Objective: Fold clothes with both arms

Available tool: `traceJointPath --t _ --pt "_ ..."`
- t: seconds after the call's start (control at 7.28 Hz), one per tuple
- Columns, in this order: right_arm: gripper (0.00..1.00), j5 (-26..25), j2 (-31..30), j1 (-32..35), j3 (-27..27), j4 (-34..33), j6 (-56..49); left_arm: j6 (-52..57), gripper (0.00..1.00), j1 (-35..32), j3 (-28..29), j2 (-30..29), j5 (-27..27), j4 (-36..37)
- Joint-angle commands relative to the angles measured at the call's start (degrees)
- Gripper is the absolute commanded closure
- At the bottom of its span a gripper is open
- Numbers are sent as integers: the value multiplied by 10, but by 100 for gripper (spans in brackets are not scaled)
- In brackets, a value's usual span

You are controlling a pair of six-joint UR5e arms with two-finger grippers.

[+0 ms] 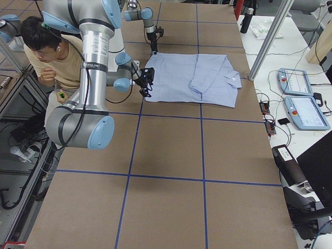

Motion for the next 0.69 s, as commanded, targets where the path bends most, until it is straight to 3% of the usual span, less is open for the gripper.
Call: traceJointPath --t 0.0,0.55 --pt "0 0 -1 0 0 0 0 0 48 4 1 0 0 0" --pt "0 -1 -2 0 0 1 0 0 52 4 4 0 -1 1"
